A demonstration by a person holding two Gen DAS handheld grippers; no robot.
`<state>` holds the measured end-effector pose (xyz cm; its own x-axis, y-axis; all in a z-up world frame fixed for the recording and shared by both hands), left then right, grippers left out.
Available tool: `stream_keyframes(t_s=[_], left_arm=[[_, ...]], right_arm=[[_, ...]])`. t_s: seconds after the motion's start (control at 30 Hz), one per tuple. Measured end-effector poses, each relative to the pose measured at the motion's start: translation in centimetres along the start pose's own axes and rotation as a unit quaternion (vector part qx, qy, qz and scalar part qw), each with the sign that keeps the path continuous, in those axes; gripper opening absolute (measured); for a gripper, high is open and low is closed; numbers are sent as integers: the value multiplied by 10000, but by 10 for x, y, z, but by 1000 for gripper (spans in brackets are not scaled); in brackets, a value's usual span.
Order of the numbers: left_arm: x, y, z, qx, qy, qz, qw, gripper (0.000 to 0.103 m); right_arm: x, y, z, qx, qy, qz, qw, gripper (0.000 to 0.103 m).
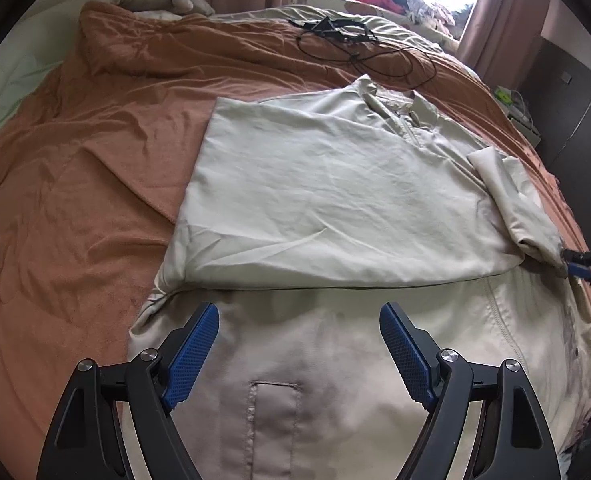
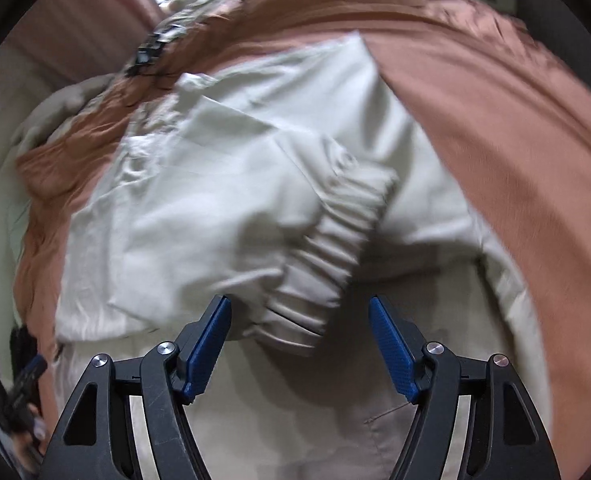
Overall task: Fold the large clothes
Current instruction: 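Fold the held sleeve across the jacket body with the right gripper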
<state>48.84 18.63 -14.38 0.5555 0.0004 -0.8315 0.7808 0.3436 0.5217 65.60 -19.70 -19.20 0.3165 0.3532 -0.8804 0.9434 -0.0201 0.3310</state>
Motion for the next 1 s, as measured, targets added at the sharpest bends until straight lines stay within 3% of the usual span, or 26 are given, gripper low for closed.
stream_keyframes(t_s=[0.07,0.13,0.17,0.37,0.57,0.8,1.0], left_arm=[[1,-1,-7,-64,-16,-15,10000,84],[-1,-1,-14,-104,-25,-12,9999,84],[-3,-1,-19,-115,-11,6,9999,84],[-19,-1,-47,-321,-48,165,9993,84],[-34,-5,-74,-473,-99,254,9985,84],[-51,-10,-114,-748,-119,395,9963,84],[-59,-18,-147,-992,-73,411,9942,84]], right_arm=[[11,-2,0,58,100,-50,9999,67],[14,-1,-8,-95,195,-65,9997,20],[13,-1,-12,-163,134,-51,9998,10],[-40,14,-72,-1003,-75,703,9924,7],[-79,26,-155,-1815,-174,1108,9770,6],[-91,22,-245,-2631,-236,1255,9563,6],[-67,4,-314,-3229,-136,1037,9406,7]])
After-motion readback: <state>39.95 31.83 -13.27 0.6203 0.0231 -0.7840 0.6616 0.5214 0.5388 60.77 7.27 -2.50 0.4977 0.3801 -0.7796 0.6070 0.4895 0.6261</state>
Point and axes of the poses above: each gripper's, at about its wrist camera, not at the fingertips, and x roughly the way its jaws point, z to its right, y to its top, the point moved 1 cm from there along x, roughly the way its jaws point, and after that the axes turned 5 degrees about -x, right-handed, at the moved point
